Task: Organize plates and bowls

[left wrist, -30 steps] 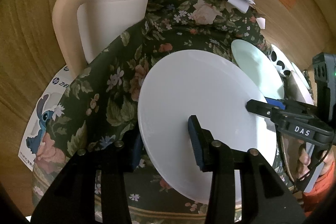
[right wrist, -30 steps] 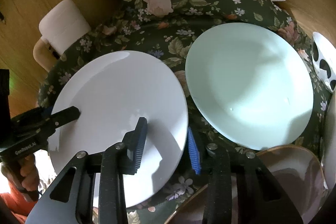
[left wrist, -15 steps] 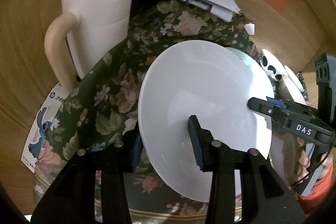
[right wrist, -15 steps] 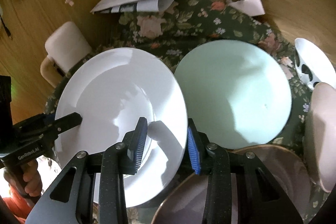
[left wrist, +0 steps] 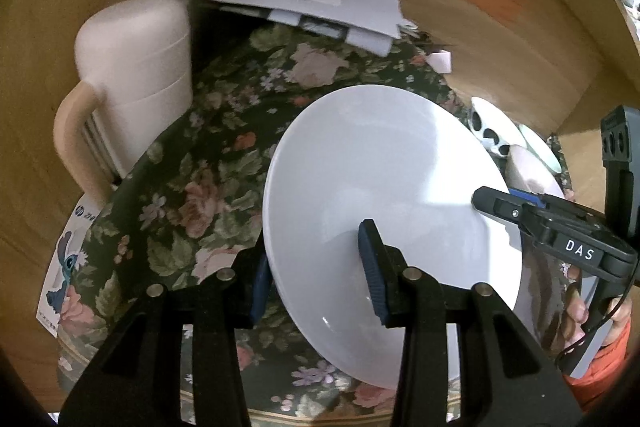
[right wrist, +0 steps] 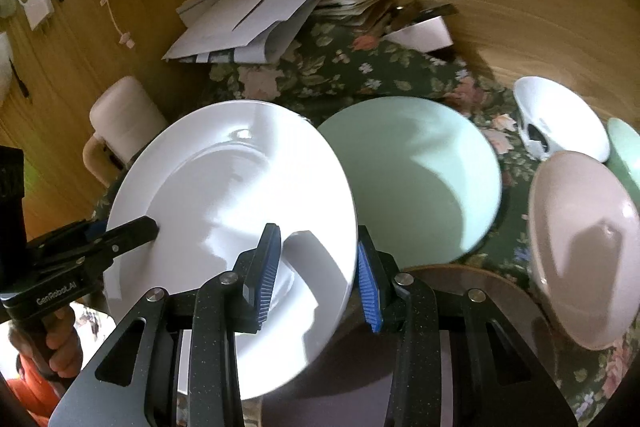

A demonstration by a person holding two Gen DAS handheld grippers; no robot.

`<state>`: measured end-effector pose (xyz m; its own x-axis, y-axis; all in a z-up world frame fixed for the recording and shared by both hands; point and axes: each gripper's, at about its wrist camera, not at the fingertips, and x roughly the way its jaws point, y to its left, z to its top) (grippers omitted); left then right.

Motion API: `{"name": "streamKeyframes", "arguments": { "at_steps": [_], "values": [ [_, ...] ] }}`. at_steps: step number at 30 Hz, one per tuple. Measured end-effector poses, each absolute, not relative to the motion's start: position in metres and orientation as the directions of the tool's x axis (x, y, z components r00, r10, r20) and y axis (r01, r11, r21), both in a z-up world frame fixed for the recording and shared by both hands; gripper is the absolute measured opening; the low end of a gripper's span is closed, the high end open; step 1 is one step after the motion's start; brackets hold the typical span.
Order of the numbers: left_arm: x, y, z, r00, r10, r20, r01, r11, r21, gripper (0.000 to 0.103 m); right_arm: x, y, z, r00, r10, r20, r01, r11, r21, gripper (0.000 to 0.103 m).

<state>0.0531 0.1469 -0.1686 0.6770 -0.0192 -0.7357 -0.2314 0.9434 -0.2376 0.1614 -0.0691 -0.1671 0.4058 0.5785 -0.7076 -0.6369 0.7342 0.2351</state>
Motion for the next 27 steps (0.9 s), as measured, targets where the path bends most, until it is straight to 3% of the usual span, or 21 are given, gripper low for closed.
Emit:
{"name": "streamKeyframes", "arguments": {
  "at_steps": [27],
  "values": [
    [0.071, 0.058, -0.161, 0.669, -0.139, -0.73, -0.051, 0.972, -0.231, 0.04, 0.14, -0.168, -0.171, 0.486, 0.509, -0.71, -0.495, 0.831, 0.256, 0.034]
  ]
}}
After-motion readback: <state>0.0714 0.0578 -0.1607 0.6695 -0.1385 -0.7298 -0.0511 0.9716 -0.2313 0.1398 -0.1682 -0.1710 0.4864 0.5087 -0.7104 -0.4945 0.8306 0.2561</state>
